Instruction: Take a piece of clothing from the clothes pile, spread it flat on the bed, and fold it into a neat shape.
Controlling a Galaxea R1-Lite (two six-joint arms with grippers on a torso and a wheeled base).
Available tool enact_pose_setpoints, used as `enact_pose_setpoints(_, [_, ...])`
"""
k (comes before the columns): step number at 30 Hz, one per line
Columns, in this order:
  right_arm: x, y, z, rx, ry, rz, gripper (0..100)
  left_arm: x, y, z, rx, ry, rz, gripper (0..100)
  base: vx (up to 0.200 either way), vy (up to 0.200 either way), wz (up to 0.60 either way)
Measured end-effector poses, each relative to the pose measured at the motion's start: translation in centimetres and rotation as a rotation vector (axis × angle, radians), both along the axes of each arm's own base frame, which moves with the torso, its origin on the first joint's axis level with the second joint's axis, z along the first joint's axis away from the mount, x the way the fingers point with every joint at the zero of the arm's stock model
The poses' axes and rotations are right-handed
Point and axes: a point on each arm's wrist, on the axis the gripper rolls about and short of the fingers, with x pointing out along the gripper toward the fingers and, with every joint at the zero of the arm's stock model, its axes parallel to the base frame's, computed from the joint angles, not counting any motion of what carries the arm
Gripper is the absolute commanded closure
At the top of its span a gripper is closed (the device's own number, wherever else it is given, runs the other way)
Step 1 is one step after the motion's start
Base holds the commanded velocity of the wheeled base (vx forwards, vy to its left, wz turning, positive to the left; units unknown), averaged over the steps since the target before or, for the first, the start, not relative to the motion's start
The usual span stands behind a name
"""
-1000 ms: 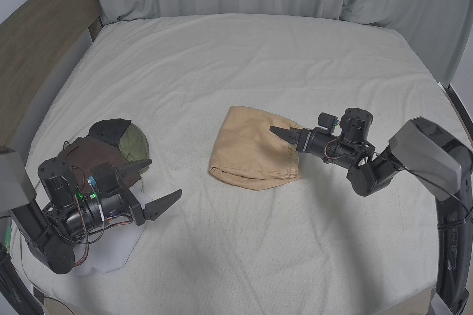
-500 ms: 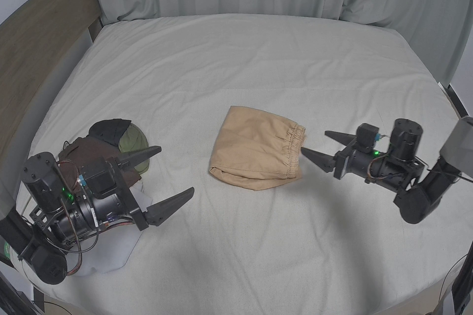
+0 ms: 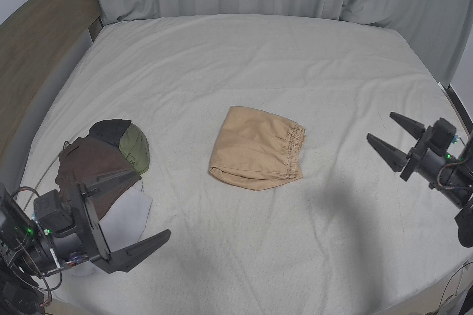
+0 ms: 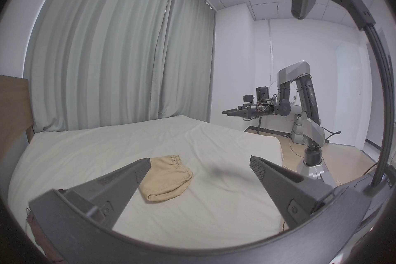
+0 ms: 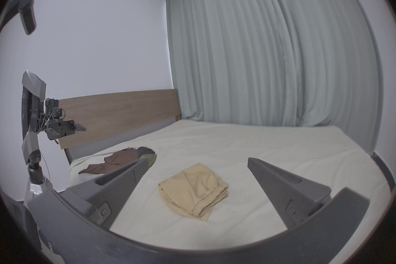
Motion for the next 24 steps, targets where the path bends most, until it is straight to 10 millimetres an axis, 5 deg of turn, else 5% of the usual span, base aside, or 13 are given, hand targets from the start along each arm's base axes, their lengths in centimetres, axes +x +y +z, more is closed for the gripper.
enact_pose_setpoints(10, [-6.9, -2.2, 2.7, 0.012, -0.181, -0.066, 0, -2.9, 2.0, 0.9, -0.005, 0.006, 0.134, 0, 0.000, 0.000, 0.00])
enact_pose_setpoints(24, [-16.5, -3.4, 1.4, 0.002, -0.265, -0.133, 0, -9.6, 5.3, 0.1, 0.005, 0.052, 0.372, 0, 0.000, 0.000, 0.00])
